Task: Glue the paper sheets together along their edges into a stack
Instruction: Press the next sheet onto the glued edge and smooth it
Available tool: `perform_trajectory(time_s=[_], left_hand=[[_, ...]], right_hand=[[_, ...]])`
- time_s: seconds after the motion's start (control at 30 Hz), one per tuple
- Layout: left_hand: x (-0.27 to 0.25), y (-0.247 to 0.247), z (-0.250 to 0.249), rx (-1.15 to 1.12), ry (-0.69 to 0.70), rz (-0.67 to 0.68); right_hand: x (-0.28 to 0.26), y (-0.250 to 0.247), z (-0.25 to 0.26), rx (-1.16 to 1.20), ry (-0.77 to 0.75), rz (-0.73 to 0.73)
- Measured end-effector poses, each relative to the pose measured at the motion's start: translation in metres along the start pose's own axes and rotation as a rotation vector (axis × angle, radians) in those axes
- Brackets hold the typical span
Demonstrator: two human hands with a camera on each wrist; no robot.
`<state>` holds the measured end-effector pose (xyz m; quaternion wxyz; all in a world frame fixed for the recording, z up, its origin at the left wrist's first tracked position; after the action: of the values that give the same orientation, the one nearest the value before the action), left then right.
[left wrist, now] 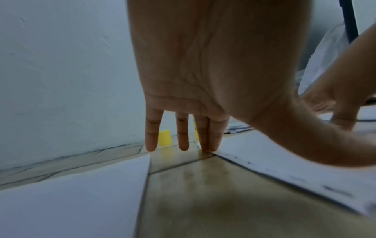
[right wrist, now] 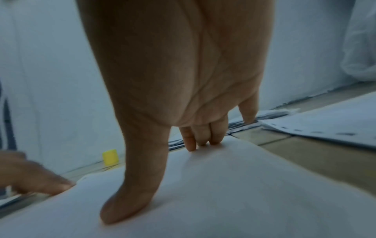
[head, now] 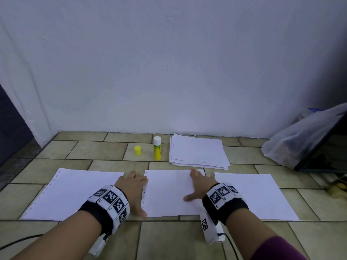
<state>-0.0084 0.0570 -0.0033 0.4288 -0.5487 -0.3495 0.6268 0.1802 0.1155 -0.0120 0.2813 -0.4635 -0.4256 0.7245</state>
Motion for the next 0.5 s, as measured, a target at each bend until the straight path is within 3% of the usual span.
perform_trajectory(time_s=[0.2,0.3,0.4,0.5], left_hand=[[0.004,-0.024,-0.01,0.094,-0.039,0.005],[-0.001,-0.029,-0.032,0.023,0.047,-0.085],[-0.006,-0.021,-0.054,-0.062,0.191,-0.066],[-0.011,-0.019,-0.053,-0.041,0.172,-0.073]], right_hand=[[-0.012,-0.004,0.015,-0.271,0.035,-0.005],[-0.016,-0.005,0.033,-0.358,0.009,-0.022],[-0.012,0.004,0.047,-0.21,0.008,-0.016],[-0.009,0.007,0.056,-0.073,0.027,-0.099]])
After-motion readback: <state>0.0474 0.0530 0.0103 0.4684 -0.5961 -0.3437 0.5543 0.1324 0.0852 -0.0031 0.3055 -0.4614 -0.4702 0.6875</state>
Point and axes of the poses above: each hand's wrist, its own x-axis towards the middle knuckle, its own y-axis out of the palm, z = x × y, the point moved 9 cm from there along x, towards the middle knuckle, and after that the axes turned 7 degrees about -y, right-handed, at the moved point
